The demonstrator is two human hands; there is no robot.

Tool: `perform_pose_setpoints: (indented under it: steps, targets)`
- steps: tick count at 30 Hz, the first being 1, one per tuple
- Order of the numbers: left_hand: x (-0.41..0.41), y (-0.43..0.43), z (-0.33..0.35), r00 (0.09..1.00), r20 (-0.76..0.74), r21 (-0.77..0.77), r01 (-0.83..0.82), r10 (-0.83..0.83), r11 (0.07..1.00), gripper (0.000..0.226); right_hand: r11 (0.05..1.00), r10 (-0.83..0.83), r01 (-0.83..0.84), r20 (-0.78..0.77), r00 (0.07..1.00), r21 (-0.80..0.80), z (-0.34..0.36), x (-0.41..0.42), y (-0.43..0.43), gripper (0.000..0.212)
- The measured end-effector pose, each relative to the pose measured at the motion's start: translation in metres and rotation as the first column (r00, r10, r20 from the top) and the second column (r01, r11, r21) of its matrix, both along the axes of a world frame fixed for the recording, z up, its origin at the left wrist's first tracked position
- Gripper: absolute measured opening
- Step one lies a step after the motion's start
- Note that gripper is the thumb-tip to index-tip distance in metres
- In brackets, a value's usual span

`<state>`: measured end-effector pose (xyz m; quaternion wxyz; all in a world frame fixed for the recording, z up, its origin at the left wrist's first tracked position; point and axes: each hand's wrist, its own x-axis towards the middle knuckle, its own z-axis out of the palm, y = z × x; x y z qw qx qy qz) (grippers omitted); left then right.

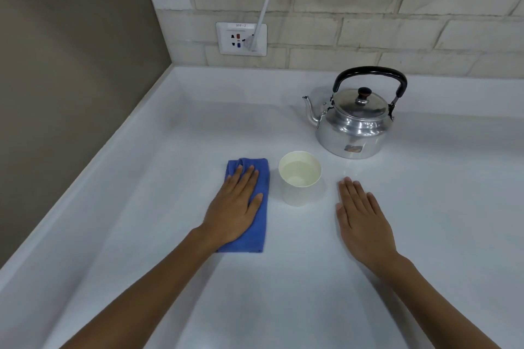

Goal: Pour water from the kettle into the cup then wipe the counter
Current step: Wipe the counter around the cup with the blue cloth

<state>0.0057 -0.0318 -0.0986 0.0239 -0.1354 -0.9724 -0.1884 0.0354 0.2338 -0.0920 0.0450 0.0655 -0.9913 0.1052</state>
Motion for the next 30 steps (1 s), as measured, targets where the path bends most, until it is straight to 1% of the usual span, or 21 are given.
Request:
perform_pose_setpoints:
  steps: [2,4,8,13,15,18,20,22,25,30]
  targets:
    - [-0.007,-0.014,0.002,0.996,0.017,-0.001,0.084,-0.084,0.996,0.056,1.0,-0.003,0.003,-0.009,1.0,0.008,-0.002,0.0,-0.001,0.055]
    - [-0.025,-0.023,0.005,0.995,0.031,-0.036,0.092,-0.091,0.995,0.056,1.0,-0.012,0.012,-0.007,1.0,0.002,-0.004,0.0,-0.001,0.051]
    - [-0.081,-0.019,0.009,0.998,0.024,-0.054,-0.061,0.063,0.997,0.056,1.0,-0.01,0.01,-0.001,1.0,0.005,-0.003,0.0,-0.003,0.056]
    - [-0.129,0.022,0.01,0.979,0.018,-0.096,-0.201,0.204,0.975,0.056,1.0,-0.004,0.004,0.005,1.0,-0.01,0.0,0.0,-0.004,0.056]
    - [-0.132,0.031,0.009,0.986,-0.007,-0.097,-0.164,0.164,0.982,0.056,1.0,-0.004,0.004,0.016,1.0,0.004,0.0,0.0,-0.003,0.056]
    - [-0.121,0.024,0.004,0.998,-0.025,-0.051,0.048,-0.049,0.998,0.055,1.0,-0.005,0.005,0.029,1.0,0.003,-0.001,-0.001,-0.002,0.055]
    - [-0.117,0.01,0.004,0.982,-0.005,-0.017,0.189,-0.189,0.982,0.054,1.0,0.002,-0.003,0.024,1.0,0.031,0.0,-0.001,-0.004,0.057]
    - [-0.125,0.001,0.008,0.966,0.03,-0.03,0.258,-0.257,0.966,0.054,0.998,0.004,-0.005,0.024,1.0,0.055,-0.001,0.0,-0.005,0.061]
    - [-0.146,0.008,0.012,0.973,0.047,-0.075,0.23,-0.227,0.97,0.053,0.999,-0.006,0.005,0.025,1.0,0.052,-0.001,0.0,-0.003,0.061]
    - [-0.18,0.025,0.014,0.995,0.082,-0.124,0.062,-0.052,0.99,0.055,1.0,-0.011,0.011,0.023,1.0,-0.004,0.0,0.0,-0.005,0.061]
